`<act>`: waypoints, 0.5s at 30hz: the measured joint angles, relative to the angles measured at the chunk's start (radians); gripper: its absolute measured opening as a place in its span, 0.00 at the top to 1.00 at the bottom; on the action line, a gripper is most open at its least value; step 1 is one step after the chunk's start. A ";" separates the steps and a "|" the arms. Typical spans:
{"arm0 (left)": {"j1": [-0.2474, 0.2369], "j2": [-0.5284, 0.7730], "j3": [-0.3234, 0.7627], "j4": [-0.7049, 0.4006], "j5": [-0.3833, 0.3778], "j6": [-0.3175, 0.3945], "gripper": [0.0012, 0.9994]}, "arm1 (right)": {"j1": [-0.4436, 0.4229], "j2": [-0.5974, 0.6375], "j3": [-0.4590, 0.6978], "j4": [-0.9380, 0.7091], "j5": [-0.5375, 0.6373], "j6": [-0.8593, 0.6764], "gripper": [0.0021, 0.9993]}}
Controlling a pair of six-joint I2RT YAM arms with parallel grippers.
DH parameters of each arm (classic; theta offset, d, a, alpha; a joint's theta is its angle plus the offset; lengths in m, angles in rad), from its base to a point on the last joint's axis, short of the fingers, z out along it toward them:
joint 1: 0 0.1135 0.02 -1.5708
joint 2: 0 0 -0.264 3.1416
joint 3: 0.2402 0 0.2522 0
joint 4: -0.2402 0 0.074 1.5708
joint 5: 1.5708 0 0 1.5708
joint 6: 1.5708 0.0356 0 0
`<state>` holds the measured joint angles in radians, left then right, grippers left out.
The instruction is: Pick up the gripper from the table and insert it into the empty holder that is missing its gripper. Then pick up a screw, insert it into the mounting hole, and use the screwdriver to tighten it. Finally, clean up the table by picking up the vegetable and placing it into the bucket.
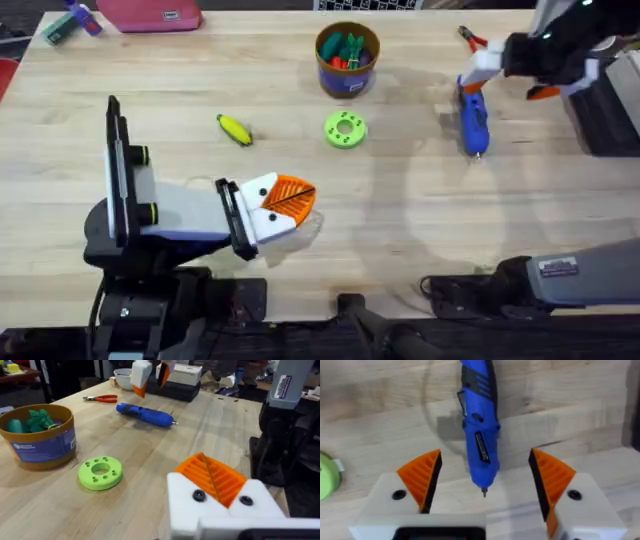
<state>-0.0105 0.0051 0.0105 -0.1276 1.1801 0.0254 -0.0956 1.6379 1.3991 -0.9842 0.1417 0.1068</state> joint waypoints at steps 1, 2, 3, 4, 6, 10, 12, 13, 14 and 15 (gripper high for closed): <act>0.000 0.000 0.000 0.000 0.000 0.000 0.98 | 0.000 0.025 0.000 0.013 0.000 -0.011 0.00; 0.000 0.000 0.000 0.000 0.000 0.000 0.98 | 0.000 0.047 0.000 0.027 -0.001 -0.021 0.01; 0.000 0.000 0.000 0.000 0.000 0.000 0.98 | 0.000 0.067 0.000 0.041 -0.006 -0.032 0.01; 0.000 0.000 0.000 0.000 0.000 0.000 0.98 | -0.001 0.087 0.000 0.057 -0.018 -0.046 0.01; 0.000 0.000 0.000 0.000 0.000 0.000 0.98 | -0.003 0.120 0.000 0.088 -0.041 -0.067 0.01; 0.000 0.000 0.000 0.000 0.000 0.000 0.98 | -0.009 0.164 0.000 0.130 -0.062 -0.089 0.01; 0.000 0.000 0.000 0.000 0.000 0.000 0.98 | -0.014 0.177 0.000 0.144 -0.068 -0.094 0.01; 0.000 0.000 0.000 0.000 0.000 0.000 0.98 | -0.018 0.183 0.000 0.150 -0.069 -0.097 0.01; 0.000 0.000 0.000 0.000 0.000 0.000 0.98 | -0.023 0.189 0.000 0.155 -0.069 -0.102 0.01; 0.000 0.000 0.000 0.000 0.000 0.000 0.98 | -0.027 0.195 0.000 0.158 -0.069 -0.107 0.01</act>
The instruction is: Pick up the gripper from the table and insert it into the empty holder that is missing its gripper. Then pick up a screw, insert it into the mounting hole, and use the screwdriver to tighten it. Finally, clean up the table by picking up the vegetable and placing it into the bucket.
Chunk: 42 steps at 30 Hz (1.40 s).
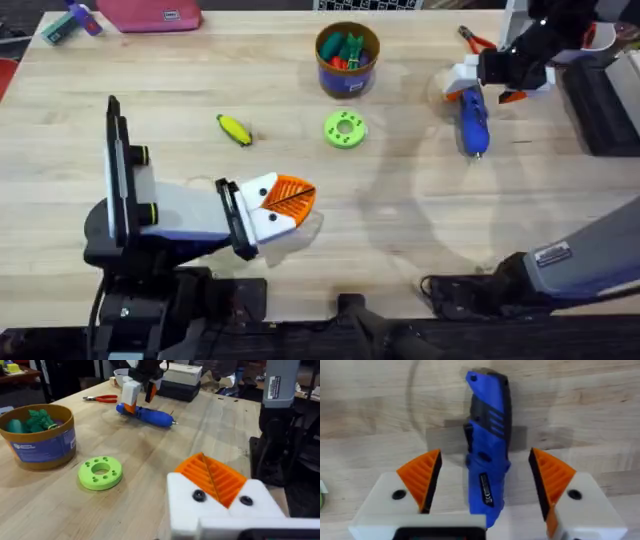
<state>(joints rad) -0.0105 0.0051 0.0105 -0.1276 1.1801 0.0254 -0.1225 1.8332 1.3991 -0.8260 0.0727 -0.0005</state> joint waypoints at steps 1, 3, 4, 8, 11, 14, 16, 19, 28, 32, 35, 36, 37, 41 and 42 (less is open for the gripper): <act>0.000 0.000 0.000 0.000 0.000 0.000 0.98 | -0.003 0.006 0.000 0.002 0.000 -0.003 0.01; 0.000 0.000 0.000 0.000 0.000 0.000 0.98 | -0.007 0.021 0.001 0.003 0.000 -0.008 0.01; 0.000 0.000 0.000 0.000 0.000 0.000 0.98 | -0.008 0.029 0.001 0.003 0.002 -0.010 0.01; 0.000 0.000 0.000 0.000 0.000 0.000 0.98 | -0.008 0.059 0.001 0.008 0.013 -0.016 0.01; 0.000 0.000 0.000 0.000 0.000 0.000 0.98 | -0.008 0.078 0.002 0.030 0.016 -0.019 0.01; 0.000 0.000 0.000 0.000 0.000 0.000 0.98 | -0.008 0.092 0.005 0.043 0.017 -0.018 0.01; 0.000 0.000 0.000 0.000 0.000 0.000 0.98 | -0.008 0.102 0.008 0.049 0.017 -0.018 0.02; 0.000 0.000 0.000 0.000 0.000 0.000 0.98 | -0.008 0.118 0.008 0.067 0.017 -0.015 0.02; 0.000 0.000 0.000 0.000 0.000 0.000 0.98 | -0.008 0.126 0.011 0.077 0.016 -0.015 0.07; 0.000 0.000 0.000 0.000 0.000 0.000 0.98 | -0.007 0.133 0.016 0.075 0.009 -0.008 0.38; 0.000 0.000 0.000 0.000 0.000 0.000 0.98 | -0.007 0.136 0.018 0.078 0.018 -0.008 0.80; 0.000 0.000 0.000 0.000 0.000 0.000 0.98 | -0.008 0.138 0.018 0.078 0.021 -0.008 0.92; 0.000 0.000 0.000 0.000 0.000 0.000 0.98 | -0.010 0.139 0.018 0.077 0.024 -0.003 0.97; 0.000 0.000 0.000 0.000 0.000 0.000 0.98 | -0.011 0.139 0.019 0.072 0.024 -0.004 0.98; 0.000 0.000 0.000 0.000 0.000 0.000 0.98 | -0.011 0.139 0.020 0.066 0.024 -0.004 0.98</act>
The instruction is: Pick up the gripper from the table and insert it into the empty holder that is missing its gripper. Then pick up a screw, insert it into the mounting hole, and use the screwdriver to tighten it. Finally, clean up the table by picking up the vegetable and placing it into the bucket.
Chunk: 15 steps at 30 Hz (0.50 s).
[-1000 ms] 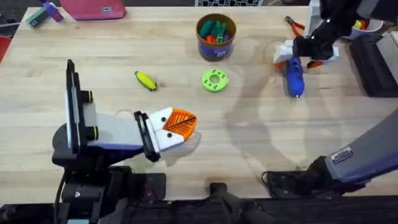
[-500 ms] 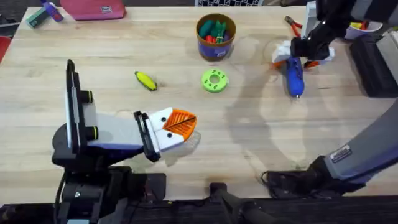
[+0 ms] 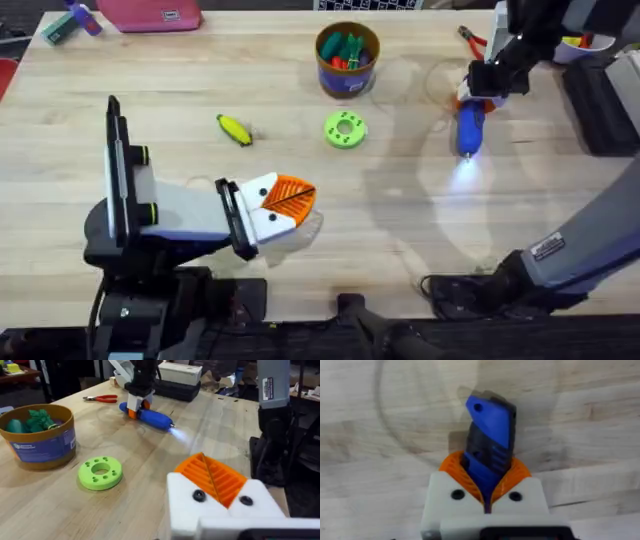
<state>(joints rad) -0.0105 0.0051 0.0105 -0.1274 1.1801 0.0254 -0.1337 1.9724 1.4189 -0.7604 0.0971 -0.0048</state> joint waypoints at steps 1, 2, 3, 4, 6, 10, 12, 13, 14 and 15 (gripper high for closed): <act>0.000 0.000 0.000 0.000 0.000 0.000 0.98 | 0.001 0.000 0.001 -0.011 0.000 0.000 0.98; 0.000 0.000 0.000 0.000 0.000 0.000 0.98 | 0.001 0.000 0.004 -0.029 0.000 0.000 0.98; 0.000 0.000 0.000 0.000 0.000 0.000 0.98 | 0.002 0.000 0.007 -0.050 0.000 0.000 0.98; 0.000 0.000 0.000 0.000 0.000 0.000 0.98 | 0.004 0.000 0.010 -0.071 0.000 0.000 0.98; 0.000 0.000 0.000 0.000 0.000 0.000 0.98 | 0.008 0.000 0.021 -0.119 0.000 0.002 0.98; 0.000 0.000 0.000 0.000 0.000 0.000 0.98 | 0.028 -0.017 0.048 -0.130 -0.010 0.019 0.98; 0.000 0.000 0.000 0.000 0.000 0.000 0.98 | 0.042 -0.053 0.056 -0.125 -0.026 0.025 0.98; 0.000 0.000 0.000 0.000 0.000 0.000 0.98 | 0.050 -0.080 0.057 -0.123 -0.034 0.030 0.98; 0.000 0.000 0.000 0.000 0.000 0.000 0.98 | 0.059 -0.114 0.058 -0.121 -0.042 0.037 0.98; 0.000 0.000 0.000 0.000 0.000 0.000 0.98 | 0.067 -0.146 0.060 -0.121 -0.046 0.045 0.98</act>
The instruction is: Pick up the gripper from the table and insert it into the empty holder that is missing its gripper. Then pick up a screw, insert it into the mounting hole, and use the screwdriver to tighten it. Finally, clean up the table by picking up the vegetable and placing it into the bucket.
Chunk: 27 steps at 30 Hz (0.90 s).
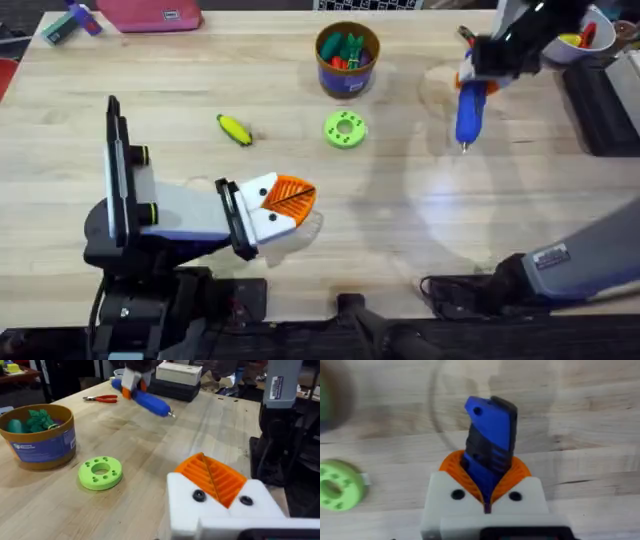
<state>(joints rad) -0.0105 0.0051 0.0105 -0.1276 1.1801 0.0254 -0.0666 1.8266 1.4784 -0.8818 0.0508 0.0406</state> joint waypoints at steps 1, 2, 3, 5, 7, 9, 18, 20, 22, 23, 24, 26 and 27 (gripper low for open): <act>0.000 0.000 0.000 0.000 0.000 0.000 0.98 | 0.009 -0.038 0.001 0.000 -0.004 0.010 0.98; 0.000 0.000 0.000 0.000 0.000 0.000 0.98 | 0.020 -0.081 0.005 -0.001 -0.008 0.020 0.98; 0.000 0.000 0.000 0.000 0.000 0.000 0.98 | 0.028 -0.114 0.008 0.000 -0.011 0.028 0.98; 0.000 0.000 0.000 0.000 0.000 0.000 0.98 | 0.050 -0.195 0.014 0.004 -0.016 0.043 0.98; 0.000 0.000 0.000 0.000 0.000 0.000 0.98 | 0.072 -0.264 0.016 0.008 -0.016 0.053 0.98; 0.000 0.000 0.000 0.000 0.000 0.000 0.98 | 0.098 -0.335 0.017 0.016 -0.016 0.065 0.98; 0.000 0.000 0.000 0.000 0.000 0.000 0.98 | 0.252 -0.593 0.017 0.132 -0.019 0.131 0.98; 0.000 0.000 0.000 0.000 0.000 0.000 0.98 | 0.300 -0.636 0.017 0.159 -0.019 0.137 0.98; 0.000 0.000 0.000 0.000 0.000 0.000 0.98 | 0.351 -0.669 0.017 0.186 -0.021 0.140 0.98; 0.000 0.000 0.000 0.000 0.000 0.000 0.98 | 0.375 -0.682 0.017 0.203 -0.022 0.142 0.98; 0.000 0.000 0.000 0.000 0.000 0.000 0.98 | 0.404 -0.693 0.017 0.225 -0.022 0.143 0.98; 0.000 0.000 0.000 0.000 0.000 0.000 0.98 | 0.455 -0.707 0.017 0.270 -0.022 0.143 0.98; 0.000 0.000 0.000 0.000 0.000 0.000 0.98 | 0.481 -0.712 0.017 0.294 -0.022 0.143 0.98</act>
<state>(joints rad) -0.0105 0.0051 0.0105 -0.1276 1.1801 0.0254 0.4149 1.1150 1.4952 -0.5879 0.0292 0.1841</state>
